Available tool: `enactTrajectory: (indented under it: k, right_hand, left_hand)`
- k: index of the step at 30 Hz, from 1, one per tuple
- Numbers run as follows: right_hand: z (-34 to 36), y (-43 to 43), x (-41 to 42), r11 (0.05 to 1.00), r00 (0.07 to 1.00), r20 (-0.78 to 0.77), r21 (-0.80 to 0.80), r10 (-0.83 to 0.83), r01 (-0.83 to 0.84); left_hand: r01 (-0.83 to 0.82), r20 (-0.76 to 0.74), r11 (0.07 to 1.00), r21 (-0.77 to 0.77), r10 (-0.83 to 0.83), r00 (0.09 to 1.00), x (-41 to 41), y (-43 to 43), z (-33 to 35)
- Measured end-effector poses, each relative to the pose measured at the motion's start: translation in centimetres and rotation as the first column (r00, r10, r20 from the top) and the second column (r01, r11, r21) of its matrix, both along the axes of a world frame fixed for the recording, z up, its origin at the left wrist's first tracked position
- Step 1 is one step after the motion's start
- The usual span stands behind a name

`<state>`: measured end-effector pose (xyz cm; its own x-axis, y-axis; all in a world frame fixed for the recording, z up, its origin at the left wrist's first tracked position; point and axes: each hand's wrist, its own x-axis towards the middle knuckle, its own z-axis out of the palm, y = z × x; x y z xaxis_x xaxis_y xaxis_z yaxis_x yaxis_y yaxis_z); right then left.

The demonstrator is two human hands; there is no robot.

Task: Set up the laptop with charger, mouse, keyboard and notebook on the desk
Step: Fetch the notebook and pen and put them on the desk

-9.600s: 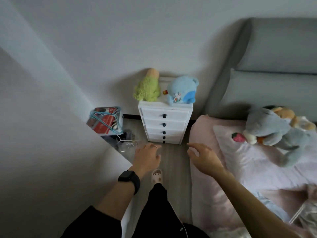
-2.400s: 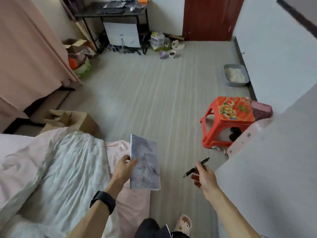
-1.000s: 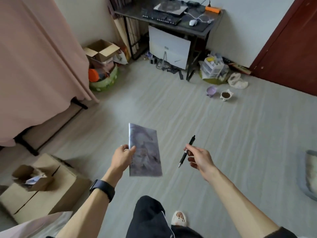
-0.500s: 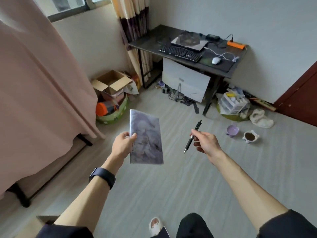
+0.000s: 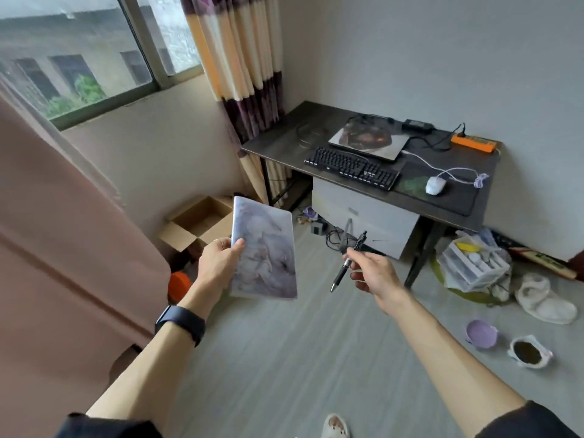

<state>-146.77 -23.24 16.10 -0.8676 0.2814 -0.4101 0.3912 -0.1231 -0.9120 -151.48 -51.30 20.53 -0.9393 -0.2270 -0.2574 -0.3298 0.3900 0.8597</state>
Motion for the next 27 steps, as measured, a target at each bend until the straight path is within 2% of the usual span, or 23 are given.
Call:
enactTrajectory:
  k: [7, 9, 15, 21, 25, 27]
  right_hand:
    - [-0.6, 0.2, -17.8, 0.996, 0.995, 0.052, 0.019, 0.081, -0.082]
    - [-1.7, 0.1, -23.0, 0.996, 0.994, 0.069, 0.028, 0.086, -0.088]
    - [-5.5, -1.0, -37.5, 0.995, 0.991, 0.105, 0.057, 0.077, -0.083]
    - [-7.3, -1.9, -50.2, 0.998, 0.986, 0.165, 0.066, -0.014, 0.003]
    - [-9.4, -2.2, -56.8, 0.997, 0.975, 0.215, 0.066, -0.049, 0.036]
    - [-10.9, -2.2, -60.1, 0.997, 0.967, 0.251, 0.069, -0.051, 0.035]
  left_hand:
    - [-0.03, 0.063, 0.999, 0.033, 0.027, 0.998, -16.0, -0.8, -1.0]
    - [-0.039, 0.065, 0.999, -0.001, 0.039, 0.997, -21.0, -1.6, -2.2]
    - [0.061, 0.116, 0.997, -0.047, -0.055, 0.992, -37.4, -2.7, -5.2]
    - [0.114, 0.217, 0.993, -0.038, -0.103, 0.971, -55.0, -3.9, -8.5]
    - [0.183, 0.284, 0.983, -0.035, -0.165, 0.944, -63.5, -2.5, -9.7]
    - [0.228, 0.306, 0.97, -0.08, -0.194, 0.932, -67.4, -1.5, -10.3]
